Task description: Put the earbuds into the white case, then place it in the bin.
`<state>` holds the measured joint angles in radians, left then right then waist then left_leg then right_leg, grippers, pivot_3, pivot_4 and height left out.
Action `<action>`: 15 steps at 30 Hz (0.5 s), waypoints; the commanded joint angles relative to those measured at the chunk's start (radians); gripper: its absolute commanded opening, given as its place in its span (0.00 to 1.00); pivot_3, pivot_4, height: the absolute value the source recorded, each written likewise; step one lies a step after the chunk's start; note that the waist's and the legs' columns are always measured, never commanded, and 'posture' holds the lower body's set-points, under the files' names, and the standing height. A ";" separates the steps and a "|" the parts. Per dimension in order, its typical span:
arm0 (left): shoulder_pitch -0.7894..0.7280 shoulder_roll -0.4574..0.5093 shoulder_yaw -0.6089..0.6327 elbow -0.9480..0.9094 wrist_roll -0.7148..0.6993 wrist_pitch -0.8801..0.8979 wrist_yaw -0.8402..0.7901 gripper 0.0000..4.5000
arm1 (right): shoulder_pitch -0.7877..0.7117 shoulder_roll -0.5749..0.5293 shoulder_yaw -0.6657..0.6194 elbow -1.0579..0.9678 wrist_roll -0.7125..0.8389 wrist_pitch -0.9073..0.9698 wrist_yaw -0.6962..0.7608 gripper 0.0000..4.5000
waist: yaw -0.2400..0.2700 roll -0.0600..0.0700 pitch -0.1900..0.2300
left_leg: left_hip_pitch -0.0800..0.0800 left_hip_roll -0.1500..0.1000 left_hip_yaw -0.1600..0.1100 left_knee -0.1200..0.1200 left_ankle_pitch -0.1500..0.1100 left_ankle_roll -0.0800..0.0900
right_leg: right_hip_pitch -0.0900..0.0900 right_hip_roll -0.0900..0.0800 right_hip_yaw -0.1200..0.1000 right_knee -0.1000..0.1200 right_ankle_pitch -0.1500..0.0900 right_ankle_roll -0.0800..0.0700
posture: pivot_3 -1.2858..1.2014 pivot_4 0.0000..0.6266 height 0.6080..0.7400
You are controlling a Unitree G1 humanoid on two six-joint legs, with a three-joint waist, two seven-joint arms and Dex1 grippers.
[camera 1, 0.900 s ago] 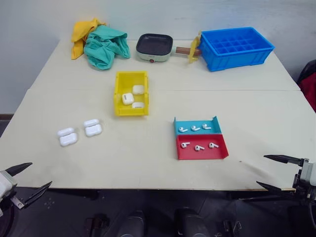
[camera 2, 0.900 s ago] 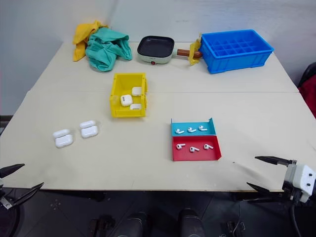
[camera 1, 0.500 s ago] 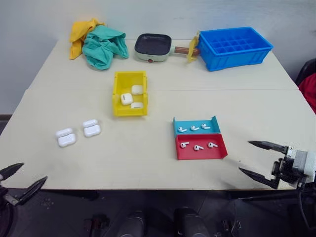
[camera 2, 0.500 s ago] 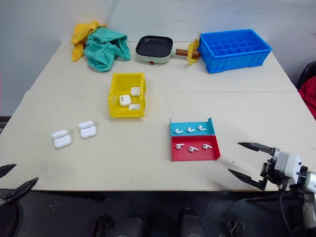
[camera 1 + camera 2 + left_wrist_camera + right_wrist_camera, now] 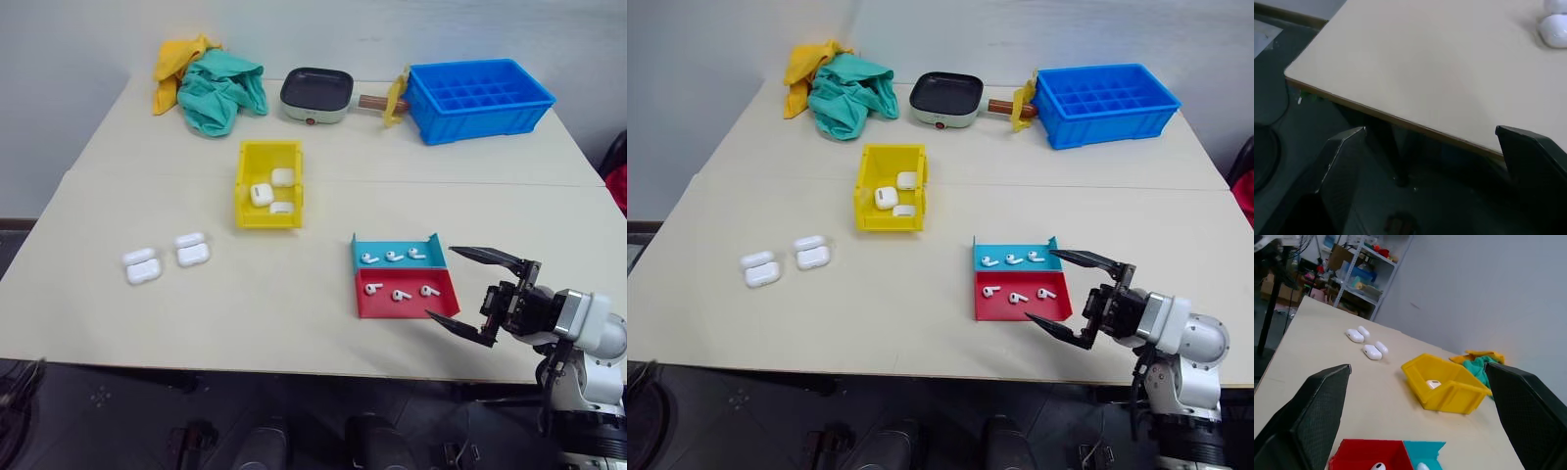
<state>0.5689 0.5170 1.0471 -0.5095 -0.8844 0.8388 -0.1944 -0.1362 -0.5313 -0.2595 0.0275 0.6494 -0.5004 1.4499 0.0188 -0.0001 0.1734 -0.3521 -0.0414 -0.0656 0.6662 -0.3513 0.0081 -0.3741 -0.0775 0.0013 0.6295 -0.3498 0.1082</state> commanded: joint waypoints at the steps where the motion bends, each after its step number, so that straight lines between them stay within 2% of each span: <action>1: -0.087 0.075 0.011 -0.133 -0.132 0.134 0.189 0.99 | -0.015 -0.010 -0.008 0.059 0.028 -0.015 0.053 1.00 | 0.000 0.000 0.000 | 0.000 0.000 0.000 0.000 0.000 0.000 | 0.000 0.000 0.000 0.000 0.000 0.000 | 0.52 0.24 1.00; 6: -0.354 0.138 -0.131 -0.186 -0.361 0.272 0.616 0.99 | -0.024 -0.038 -0.007 0.124 0.036 0.035 0.087 1.00 | -0.001 0.002 -0.001 | 0.000 -0.001 0.000 0.000 0.000 -0.001 | -0.002 0.000 0.000 0.003 0.000 0.000 | 0.52 0.24 1.00; 9: -0.457 0.148 -0.223 -0.180 -0.423 0.295 0.801 0.99 | -0.016 -0.046 -0.006 0.122 0.036 0.058 0.089 1.00 | -0.009 0.002 -0.001 | 0.000 -0.001 0.000 0.001 0.001 -0.001 | -0.003 0.000 0.000 0.008 0.000 0.000 | 0.52 0.24 1.00; 12: -0.611 0.118 -0.359 -0.109 -0.404 0.322 1.001 0.99 | 0.000 -0.052 -0.008 0.109 0.030 0.074 0.074 1.00 | -0.014 0.002 -0.001 | 0.000 -0.001 0.000 0.002 0.001 -0.002 | -0.004 0.001 0.000 0.008 0.000 0.000 | 0.52 0.24 1.00; 15: -0.714 0.073 -0.443 -0.042 -0.349 0.329 1.102 0.99 | 0.026 -0.053 -0.011 0.097 0.032 0.073 0.078 1.00 | -0.015 0.002 -0.001 | 0.000 -0.001 -0.001 0.003 0.002 -0.003 | -0.003 0.001 0.000 0.009 0.000 0.000 | 0.52 0.24 1.00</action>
<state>-0.1323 0.5949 0.6258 -0.5681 -1.2591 1.1667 0.8512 -0.1236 -0.5713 -0.2533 0.1563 0.6663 -0.4300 1.5116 0.0039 0.0024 0.1725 -0.3516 -0.0430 -0.0662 0.6693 -0.3498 0.0052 -0.3775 -0.0765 0.0012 0.6401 -0.3498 0.1083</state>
